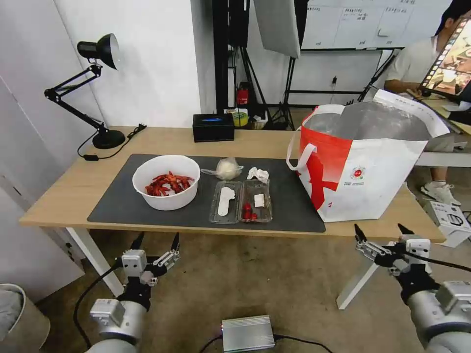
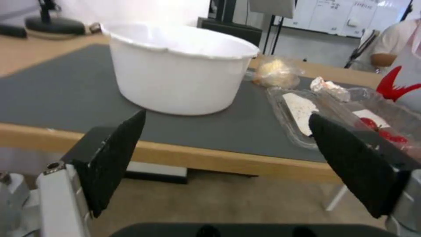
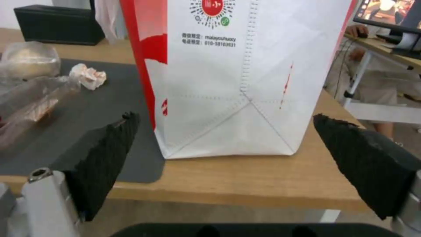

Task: Pick up the trash from the table and place it into the takeout bag.

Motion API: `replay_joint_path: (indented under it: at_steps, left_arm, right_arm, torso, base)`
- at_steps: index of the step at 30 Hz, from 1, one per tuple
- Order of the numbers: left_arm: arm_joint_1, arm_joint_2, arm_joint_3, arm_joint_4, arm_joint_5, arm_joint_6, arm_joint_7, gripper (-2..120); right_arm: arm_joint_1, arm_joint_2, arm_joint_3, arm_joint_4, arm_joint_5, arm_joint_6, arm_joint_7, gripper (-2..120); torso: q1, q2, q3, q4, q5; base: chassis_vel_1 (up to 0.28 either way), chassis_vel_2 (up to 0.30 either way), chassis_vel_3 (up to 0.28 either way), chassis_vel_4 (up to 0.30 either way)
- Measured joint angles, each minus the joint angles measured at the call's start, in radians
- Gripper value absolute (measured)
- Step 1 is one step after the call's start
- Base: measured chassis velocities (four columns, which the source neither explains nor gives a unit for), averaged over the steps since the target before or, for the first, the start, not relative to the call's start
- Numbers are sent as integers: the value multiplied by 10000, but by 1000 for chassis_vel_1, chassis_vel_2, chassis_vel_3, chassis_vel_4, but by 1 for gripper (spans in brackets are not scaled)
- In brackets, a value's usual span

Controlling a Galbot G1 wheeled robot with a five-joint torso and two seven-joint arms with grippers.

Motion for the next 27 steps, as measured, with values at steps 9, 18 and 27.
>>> replay_joint_path:
  at_steps: [9,18,27]
  left_arm:
    - [-693,1153,82,671,-2161,-126,23,100]
    - [-1012,1510,215,673,-2859,-38,110,100]
    - [-1898,2176,610,825,-4346,552,1,100]
  right_arm:
    - [3,75,-77,-50,-18,128,-25,100]
    - [4,155,-136,-83,-61,200,-48,100]
    - [-48,216,-122,-53,-37,247,-71,100]
  torso:
    - [0,0,0,-2,-2]
    - [0,0,0,0,-1]
    - [0,0,0,0,0]
  base:
    - [0,0,0,0]
    - [0,0,0,0]
    - [0,0,0,0]
